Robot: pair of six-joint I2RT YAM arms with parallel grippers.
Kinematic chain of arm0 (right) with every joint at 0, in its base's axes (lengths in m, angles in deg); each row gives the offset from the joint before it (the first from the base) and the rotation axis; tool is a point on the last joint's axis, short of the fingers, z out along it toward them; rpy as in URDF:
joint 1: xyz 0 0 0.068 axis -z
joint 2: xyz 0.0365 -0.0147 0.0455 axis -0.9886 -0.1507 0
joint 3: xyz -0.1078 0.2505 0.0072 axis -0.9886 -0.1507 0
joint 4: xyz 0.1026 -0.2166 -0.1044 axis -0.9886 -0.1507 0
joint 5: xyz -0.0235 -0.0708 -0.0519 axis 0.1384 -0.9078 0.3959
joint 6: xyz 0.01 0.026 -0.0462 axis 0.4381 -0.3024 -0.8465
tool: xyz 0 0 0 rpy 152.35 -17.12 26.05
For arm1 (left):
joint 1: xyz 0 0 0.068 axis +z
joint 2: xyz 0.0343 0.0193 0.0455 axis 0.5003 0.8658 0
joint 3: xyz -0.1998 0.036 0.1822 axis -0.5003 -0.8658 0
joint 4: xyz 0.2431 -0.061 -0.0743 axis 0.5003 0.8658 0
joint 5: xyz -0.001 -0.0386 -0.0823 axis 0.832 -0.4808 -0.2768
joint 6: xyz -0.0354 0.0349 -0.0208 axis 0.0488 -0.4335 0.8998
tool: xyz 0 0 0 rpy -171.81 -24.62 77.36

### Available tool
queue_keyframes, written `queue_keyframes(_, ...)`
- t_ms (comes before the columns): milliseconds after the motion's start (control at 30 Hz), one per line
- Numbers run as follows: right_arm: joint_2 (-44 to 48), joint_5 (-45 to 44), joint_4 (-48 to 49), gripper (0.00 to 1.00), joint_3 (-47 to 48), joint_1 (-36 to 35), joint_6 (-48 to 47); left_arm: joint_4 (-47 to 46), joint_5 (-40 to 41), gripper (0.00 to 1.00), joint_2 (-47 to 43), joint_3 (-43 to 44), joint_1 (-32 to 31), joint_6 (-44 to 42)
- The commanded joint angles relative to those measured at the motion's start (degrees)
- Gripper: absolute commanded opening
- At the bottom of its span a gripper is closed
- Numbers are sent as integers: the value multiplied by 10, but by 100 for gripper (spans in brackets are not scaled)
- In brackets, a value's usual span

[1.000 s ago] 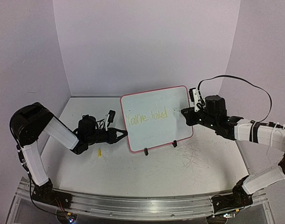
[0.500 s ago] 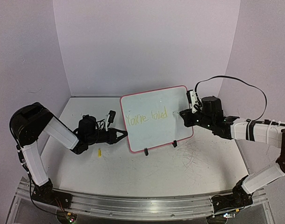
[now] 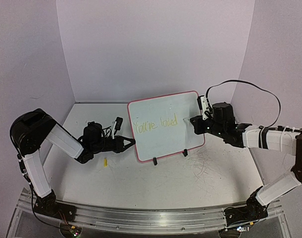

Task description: Write a sentence on the whiteboard

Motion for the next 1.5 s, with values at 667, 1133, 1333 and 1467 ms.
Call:
queue_keyframes(667,-34,-18,29,0,40,-16,5,68,14,0,-5,18,-9,-12)
queue_keyframes(1133,-17,-63,-6,0,14,-30,20,77,15,0,-6,20,-11,-18)
queue_keyframes(1333,-18,-76,-11,0,15,-30,24,81,16,0,-9,18,-11,-21)
queue_keyframes(1467,-27,-84,-9,0,26,-29,23,83,18,0,-10,18,-11,-22)
